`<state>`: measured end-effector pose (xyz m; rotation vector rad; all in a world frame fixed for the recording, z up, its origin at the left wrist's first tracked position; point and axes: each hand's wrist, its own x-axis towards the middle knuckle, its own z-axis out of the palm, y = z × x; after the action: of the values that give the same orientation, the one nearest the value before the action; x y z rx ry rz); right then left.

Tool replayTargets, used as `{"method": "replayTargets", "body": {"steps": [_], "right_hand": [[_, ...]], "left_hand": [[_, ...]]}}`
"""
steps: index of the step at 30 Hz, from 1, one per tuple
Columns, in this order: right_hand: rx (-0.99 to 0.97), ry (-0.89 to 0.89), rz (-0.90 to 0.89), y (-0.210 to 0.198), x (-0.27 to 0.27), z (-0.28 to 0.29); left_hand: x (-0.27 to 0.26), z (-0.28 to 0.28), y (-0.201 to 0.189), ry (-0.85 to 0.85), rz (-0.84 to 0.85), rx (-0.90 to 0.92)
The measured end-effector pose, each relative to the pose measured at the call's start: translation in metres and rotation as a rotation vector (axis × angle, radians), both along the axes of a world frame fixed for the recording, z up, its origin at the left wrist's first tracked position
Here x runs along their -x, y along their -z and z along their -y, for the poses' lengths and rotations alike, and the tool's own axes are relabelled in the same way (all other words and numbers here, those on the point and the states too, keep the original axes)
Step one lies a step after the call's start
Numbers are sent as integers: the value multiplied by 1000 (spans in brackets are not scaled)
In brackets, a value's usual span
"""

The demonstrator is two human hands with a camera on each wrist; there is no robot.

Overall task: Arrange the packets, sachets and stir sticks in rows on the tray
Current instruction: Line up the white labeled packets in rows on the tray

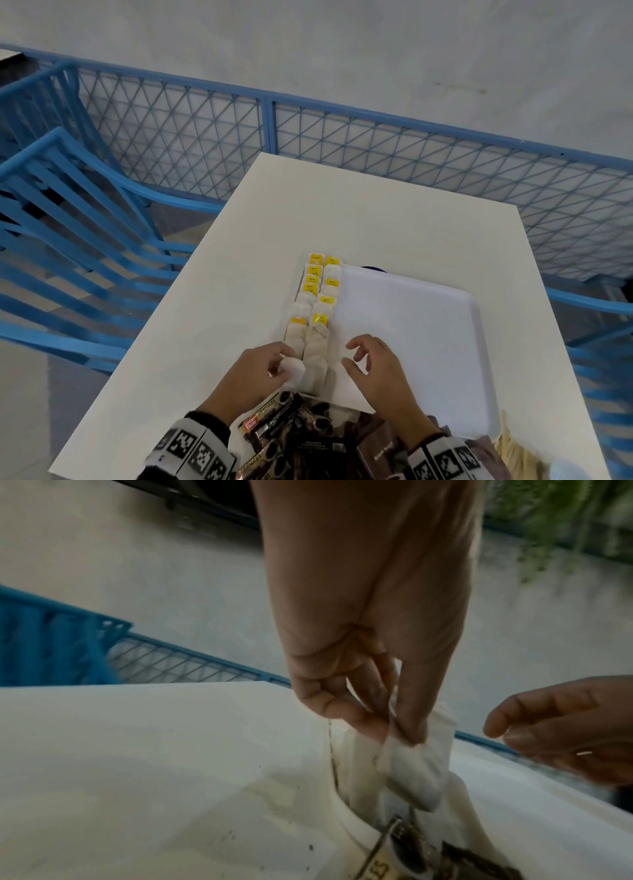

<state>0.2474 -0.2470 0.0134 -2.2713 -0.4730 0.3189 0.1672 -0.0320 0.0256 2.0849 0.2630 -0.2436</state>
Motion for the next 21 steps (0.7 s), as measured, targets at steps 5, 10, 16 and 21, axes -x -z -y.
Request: {"method": "replayTargets", "body": {"steps": [5, 10, 16, 21], "right_hand": [[33, 3, -95, 2, 11, 15], [66, -44, -143, 4, 17, 21], [117, -89, -145, 10, 19, 19], [190, -136, -176, 13, 16, -2]], "left_hand": [[-20, 4, 10, 214, 0, -243], [-29, 1, 22, 264, -22, -349], [-24, 2, 28, 156, -45, -490], [-14, 3, 29, -40, -62, -306]]}}
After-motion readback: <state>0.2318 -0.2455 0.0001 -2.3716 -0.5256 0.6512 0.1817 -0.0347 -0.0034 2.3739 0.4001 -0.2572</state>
